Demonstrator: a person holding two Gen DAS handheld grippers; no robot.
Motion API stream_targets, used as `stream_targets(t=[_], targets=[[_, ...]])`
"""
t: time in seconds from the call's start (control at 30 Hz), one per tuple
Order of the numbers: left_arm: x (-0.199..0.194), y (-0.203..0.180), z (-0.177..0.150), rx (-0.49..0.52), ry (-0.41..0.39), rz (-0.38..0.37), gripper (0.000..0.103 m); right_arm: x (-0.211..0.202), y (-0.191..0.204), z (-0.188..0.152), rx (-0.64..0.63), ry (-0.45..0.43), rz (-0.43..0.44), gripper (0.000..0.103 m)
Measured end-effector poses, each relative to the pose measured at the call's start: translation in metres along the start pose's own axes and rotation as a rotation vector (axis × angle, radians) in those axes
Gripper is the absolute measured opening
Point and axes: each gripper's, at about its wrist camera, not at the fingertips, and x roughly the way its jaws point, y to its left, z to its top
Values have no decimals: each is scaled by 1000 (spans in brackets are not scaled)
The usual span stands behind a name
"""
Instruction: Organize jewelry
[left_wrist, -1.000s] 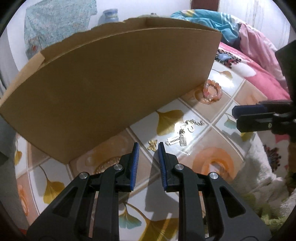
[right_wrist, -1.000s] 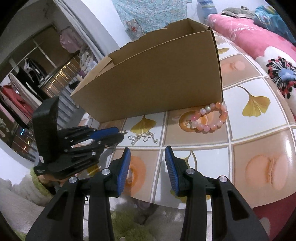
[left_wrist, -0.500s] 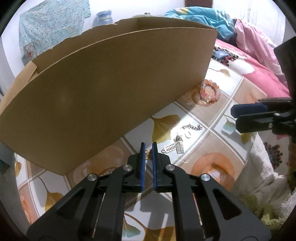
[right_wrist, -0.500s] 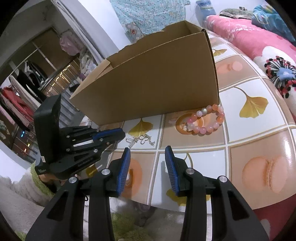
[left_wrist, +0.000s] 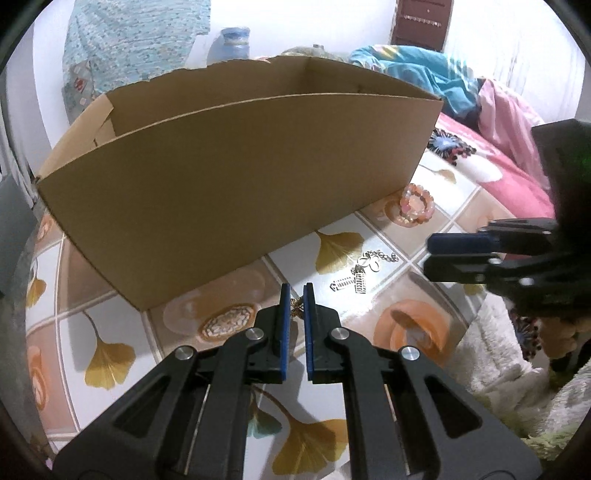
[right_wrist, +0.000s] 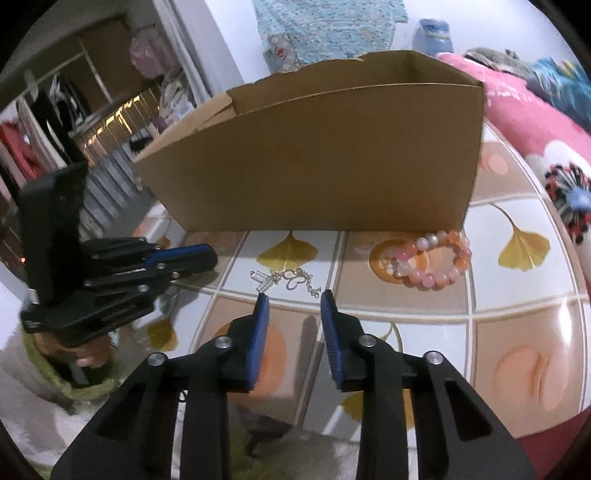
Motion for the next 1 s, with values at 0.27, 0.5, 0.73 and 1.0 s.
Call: stream_targets(t=[0.27,0.5,0.73,1.0], targets=[[-1,0,-8,-23,-15,-34,6,27,6,8,-123,54,-96,16],[0,1,-8,-30,-26,-50,6,27,-1,14,-134,81,-96,4],[-1,1,-7,-31,-34,-55,6,3,-14,12,-27,47,-17,3],[-2,0,-7,-30,-39,-52,6,-8,-12,19,-21,21,10,5]])
